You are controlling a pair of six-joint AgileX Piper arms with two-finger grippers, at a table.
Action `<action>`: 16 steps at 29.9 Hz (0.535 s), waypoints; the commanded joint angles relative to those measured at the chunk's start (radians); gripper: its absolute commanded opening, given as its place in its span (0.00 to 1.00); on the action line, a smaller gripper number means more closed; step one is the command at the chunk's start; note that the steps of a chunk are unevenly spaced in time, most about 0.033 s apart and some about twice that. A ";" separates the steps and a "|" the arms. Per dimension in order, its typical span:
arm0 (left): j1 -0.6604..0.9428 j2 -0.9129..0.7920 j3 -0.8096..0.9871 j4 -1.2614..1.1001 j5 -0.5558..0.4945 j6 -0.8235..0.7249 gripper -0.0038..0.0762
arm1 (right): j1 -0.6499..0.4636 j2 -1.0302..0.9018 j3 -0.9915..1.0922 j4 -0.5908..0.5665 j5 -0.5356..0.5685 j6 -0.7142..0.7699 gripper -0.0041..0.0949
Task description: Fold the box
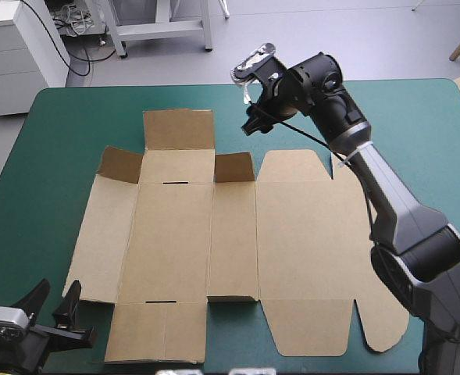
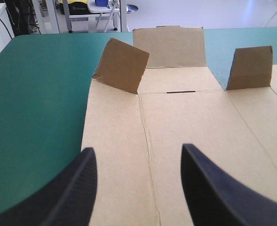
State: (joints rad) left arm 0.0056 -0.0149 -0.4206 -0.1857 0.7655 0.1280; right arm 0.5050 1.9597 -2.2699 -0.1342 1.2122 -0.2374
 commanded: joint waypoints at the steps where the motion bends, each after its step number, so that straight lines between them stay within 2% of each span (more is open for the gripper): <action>1: 0.002 -0.012 -0.023 -0.020 -0.084 0.000 0.56 | -0.052 -0.146 0.108 -0.018 -0.043 0.077 0.08; 2: 0.002 -0.012 -0.023 -0.020 -0.084 0.000 0.56 | -0.073 -0.170 0.150 -0.018 -0.043 0.111 0.03; 10: 0.002 -0.011 -0.022 0.010 -0.104 0.000 0.55 | -0.154 -0.388 0.476 -0.018 -0.065 0.201 0.04; 16: 0.002 0.112 -0.120 0.024 -0.131 -0.003 0.55 | -0.167 -0.628 0.830 -0.017 -0.211 0.237 0.04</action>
State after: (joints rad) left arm 0.0056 0.0090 -0.4596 -0.1618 0.7288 0.1280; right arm 0.3453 1.4699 -1.5588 -0.1415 1.1163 -0.0110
